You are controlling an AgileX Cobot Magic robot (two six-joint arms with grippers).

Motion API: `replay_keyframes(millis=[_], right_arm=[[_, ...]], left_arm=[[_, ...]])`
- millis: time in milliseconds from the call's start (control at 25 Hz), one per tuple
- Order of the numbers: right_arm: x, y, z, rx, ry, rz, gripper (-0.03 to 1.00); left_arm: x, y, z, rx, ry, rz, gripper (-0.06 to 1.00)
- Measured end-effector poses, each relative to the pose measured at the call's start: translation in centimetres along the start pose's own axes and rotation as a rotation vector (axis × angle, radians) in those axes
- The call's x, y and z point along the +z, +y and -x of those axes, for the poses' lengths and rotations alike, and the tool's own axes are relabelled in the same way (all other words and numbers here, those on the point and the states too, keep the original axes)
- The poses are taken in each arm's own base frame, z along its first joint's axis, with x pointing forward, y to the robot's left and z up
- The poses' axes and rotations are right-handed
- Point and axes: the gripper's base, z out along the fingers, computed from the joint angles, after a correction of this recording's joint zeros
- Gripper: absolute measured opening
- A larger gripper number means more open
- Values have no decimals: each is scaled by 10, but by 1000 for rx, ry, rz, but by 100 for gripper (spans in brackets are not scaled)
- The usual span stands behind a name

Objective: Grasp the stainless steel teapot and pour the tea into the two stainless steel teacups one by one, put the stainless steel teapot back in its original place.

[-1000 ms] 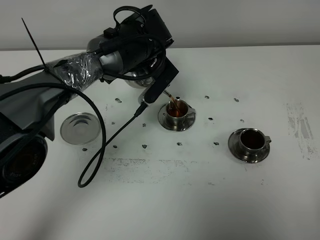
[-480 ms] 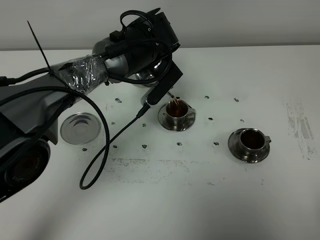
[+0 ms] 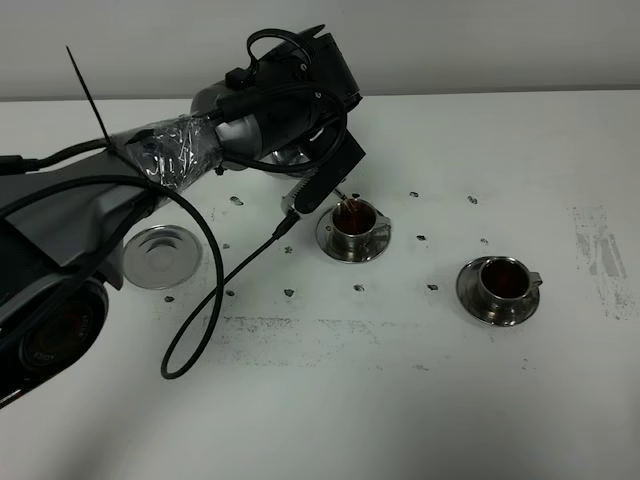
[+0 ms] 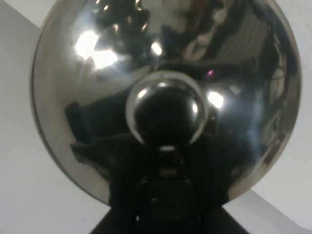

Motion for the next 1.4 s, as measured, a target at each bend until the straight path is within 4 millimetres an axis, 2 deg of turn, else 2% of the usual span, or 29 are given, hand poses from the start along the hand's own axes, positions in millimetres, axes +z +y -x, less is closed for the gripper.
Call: replay_keyframes(millis=[800,1080,1400], right_arm=[[0,0,0,0,0,0,40],[0,0,0,0,0,0,40],[0,0,0,0,0,0,40]], left_arm=[[5,0,6,13,0,-5,19],[5,0,9,-52,-53,-26,19],[4,-5,-5,-171,-114,-96,19]])
